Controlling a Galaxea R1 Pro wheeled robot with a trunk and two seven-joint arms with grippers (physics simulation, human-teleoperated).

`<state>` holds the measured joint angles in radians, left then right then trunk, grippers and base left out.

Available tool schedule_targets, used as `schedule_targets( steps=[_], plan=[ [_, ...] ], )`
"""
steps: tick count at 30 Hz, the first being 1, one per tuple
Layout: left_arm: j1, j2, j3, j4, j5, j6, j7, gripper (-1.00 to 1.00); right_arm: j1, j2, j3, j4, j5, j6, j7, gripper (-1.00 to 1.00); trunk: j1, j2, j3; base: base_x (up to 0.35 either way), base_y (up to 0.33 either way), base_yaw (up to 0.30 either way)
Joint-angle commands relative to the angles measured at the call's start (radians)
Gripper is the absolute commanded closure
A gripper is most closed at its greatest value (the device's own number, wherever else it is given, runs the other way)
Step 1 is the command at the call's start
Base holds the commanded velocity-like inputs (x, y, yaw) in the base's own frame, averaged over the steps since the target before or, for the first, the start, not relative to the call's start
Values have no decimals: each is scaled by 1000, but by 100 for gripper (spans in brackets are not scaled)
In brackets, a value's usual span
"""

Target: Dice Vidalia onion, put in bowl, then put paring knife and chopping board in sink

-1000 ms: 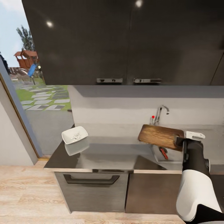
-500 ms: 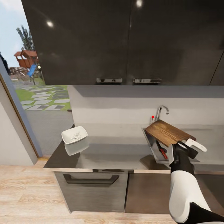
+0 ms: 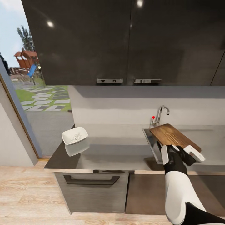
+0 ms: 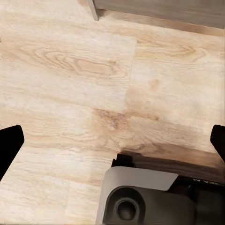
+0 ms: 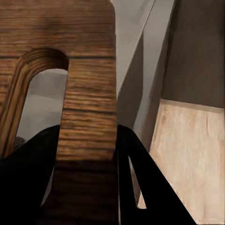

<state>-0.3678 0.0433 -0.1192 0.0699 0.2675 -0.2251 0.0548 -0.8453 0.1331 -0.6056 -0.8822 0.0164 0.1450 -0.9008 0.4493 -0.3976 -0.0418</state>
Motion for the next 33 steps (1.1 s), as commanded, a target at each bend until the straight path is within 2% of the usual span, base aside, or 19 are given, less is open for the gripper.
schedule_targets(
  steps=[1,4,6,8,15,20,28,33],
  plan=[
    [-2,0,-9,4,32,-7,1,-100,-2,4,5,-2,-17,7,-12,100,1,-2,-2,0,0,0],
    [-2,0,-9,5,99,-7,0,-100,-6,13,29,-1,-72,5,-52,100,1,-2,-2,0,0,0],
    [-2,0,-10,5,118,-6,0,-100,-9,16,52,-1,-95,4,-87,100,1,-2,-2,0,0,0],
    [-2,0,-10,5,125,-6,0,-100,-12,17,66,-1,-117,5,-110,100,1,-2,-2,0,0,0],
    [-2,2,-9,5,131,-5,2,-100,-47,17,78,0,-194,9,-151,100,1,-2,-2,0,-1,0],
    [-2,4,-9,5,133,-3,2,-100,-50,20,79,3,-208,8,-181,100,1,-2,-2,88,-180,0],
    [-2,2,-9,5,133,0,3,-100,-51,21,79,30,-210,4,-185,100,1,-2,-2,211,-250,0],
    [-2,-8,-10,5,133,4,3,-100,-51,21,80,57,-210,-17,-185,100,1,-2,-2,76,-85,0]
  ],
)
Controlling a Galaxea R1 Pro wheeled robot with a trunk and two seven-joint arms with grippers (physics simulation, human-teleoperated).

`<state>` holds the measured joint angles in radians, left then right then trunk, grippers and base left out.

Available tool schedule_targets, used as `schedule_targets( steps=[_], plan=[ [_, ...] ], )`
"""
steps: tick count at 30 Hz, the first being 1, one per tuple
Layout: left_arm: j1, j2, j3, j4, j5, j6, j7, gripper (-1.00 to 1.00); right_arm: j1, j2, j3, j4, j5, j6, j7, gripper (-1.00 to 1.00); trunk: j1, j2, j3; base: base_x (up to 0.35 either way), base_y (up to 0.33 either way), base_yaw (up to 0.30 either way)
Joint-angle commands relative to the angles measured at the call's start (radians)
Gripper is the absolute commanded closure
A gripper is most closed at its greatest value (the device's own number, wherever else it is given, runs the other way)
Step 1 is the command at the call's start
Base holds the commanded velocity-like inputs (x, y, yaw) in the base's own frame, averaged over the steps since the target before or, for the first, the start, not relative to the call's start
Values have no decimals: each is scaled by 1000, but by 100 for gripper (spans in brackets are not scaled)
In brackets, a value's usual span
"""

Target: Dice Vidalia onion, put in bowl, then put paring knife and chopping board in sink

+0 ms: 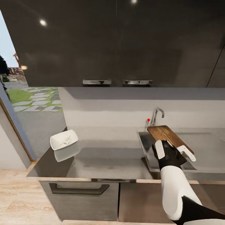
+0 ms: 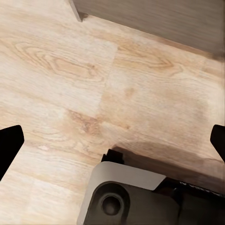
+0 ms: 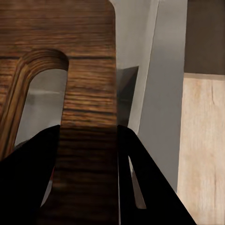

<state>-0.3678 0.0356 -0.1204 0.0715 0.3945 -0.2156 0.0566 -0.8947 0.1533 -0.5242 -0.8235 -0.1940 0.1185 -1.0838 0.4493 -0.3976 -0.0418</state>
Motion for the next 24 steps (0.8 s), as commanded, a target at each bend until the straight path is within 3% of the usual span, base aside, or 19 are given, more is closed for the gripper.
schedule_targets(
  steps=[1,14,18,24],
  plan=[
    [-2,-2,-8,3,6,-6,1,-100,-1,1,-1,3,1,1,-2,100,1,-2,-2,14,-15,0],
    [-2,-3,-7,2,6,-4,3,-100,-1,3,0,91,1,-41,-1,100,1,-2,-2,2,-2,0],
    [-2,-3,-7,1,6,2,3,-100,-1,21,0,104,1,-43,-1,100,16,-30,-15,0,0,0],
    [-2,-3,-7,2,6,3,3,-100,-1,21,0,107,1,-43,-1,100,39,-72,-34,0,0,0]
  ],
)
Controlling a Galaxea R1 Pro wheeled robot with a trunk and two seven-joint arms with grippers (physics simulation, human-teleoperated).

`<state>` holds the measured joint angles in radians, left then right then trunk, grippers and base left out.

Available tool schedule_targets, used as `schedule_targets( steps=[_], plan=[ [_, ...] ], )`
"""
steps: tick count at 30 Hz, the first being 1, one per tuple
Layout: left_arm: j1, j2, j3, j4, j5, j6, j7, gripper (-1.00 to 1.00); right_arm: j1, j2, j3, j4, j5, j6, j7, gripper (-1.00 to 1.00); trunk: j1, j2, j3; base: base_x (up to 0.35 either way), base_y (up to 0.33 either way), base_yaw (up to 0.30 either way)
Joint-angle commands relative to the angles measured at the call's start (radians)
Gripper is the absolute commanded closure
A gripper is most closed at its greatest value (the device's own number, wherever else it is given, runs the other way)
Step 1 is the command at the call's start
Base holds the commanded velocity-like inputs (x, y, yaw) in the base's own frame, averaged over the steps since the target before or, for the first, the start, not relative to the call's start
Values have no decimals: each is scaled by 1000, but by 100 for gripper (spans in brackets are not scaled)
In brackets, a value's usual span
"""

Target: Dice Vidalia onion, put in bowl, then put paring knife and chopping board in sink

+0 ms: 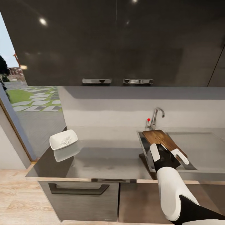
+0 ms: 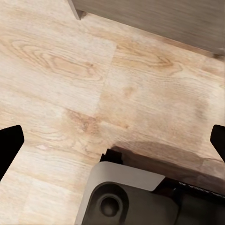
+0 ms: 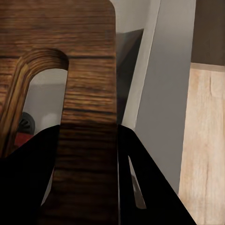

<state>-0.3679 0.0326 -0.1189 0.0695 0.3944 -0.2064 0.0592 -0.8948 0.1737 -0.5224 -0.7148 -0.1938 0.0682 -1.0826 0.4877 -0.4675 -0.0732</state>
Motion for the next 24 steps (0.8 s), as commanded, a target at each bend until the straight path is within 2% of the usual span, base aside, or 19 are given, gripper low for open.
schedule_targets(
  steps=[1,24],
  plan=[
    [-2,0,-8,4,6,-6,1,-100,-1,1,-2,-2,1,7,-2,100,4,-9,-5,0,0,0],
    [-2,0,-8,4,6,-6,1,-100,-1,-3,-8,-2,2,7,-2,100,93,-170,-77,0,0,0]
  ],
)
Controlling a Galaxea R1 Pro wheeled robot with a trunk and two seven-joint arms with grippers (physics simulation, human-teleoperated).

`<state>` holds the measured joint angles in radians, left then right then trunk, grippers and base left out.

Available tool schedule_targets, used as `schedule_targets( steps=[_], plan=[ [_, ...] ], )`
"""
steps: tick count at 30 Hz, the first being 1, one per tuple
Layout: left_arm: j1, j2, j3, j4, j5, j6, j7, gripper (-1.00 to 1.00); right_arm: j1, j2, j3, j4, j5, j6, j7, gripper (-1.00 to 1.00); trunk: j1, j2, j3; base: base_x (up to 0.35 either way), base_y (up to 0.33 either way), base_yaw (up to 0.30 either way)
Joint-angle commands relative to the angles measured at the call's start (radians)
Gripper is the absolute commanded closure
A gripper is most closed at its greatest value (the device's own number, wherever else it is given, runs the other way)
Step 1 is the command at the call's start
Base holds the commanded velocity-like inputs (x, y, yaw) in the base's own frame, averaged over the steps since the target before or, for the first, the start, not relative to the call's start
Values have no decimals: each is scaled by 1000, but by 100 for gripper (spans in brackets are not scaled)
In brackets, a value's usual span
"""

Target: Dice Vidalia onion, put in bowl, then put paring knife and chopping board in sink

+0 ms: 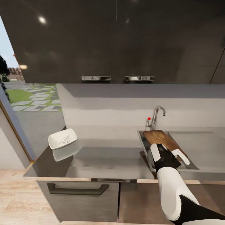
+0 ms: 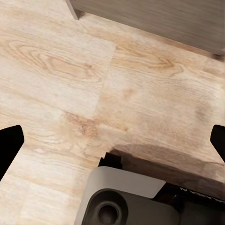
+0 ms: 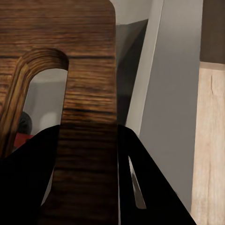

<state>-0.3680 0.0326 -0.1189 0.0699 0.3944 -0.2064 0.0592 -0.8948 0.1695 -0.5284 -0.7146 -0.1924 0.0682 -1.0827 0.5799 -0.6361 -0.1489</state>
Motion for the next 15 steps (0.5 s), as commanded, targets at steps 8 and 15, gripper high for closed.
schedule_targets(
  steps=[8,15],
  plan=[
    [-2,0,-8,4,6,-6,1,-100,-1,-1,-2,-2,1,7,-2,100,31,-58,-27,0,0,0],
    [-2,2,-10,5,6,-9,-2,-100,-1,-2,-2,-2,1,7,-2,100,35,-65,-30,0,0,0]
  ],
)
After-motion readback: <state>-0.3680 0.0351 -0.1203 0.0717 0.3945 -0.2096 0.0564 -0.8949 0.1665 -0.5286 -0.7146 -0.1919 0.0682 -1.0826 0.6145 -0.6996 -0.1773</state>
